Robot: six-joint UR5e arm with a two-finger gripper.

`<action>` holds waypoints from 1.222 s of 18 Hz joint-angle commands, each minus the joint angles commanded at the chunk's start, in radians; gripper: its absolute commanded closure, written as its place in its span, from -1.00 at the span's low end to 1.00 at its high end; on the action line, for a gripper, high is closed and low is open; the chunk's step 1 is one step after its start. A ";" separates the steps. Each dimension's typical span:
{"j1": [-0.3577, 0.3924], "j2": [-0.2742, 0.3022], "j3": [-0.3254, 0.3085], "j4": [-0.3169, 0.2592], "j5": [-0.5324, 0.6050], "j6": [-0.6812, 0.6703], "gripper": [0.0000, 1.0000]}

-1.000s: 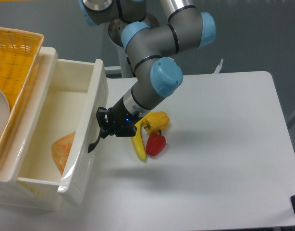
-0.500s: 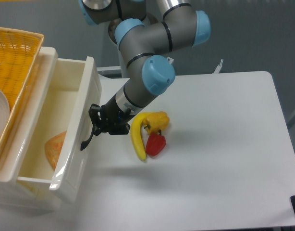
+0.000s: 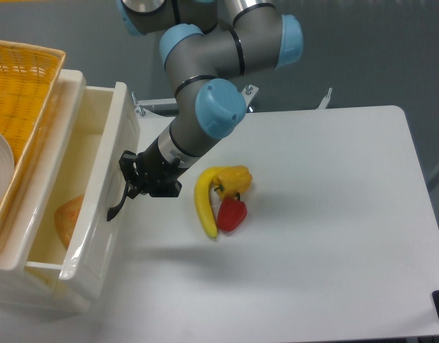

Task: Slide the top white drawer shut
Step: 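Keep pushing the drawer until flush with the cabinet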

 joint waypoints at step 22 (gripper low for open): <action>-0.078 -0.011 0.015 0.012 0.005 -0.049 0.79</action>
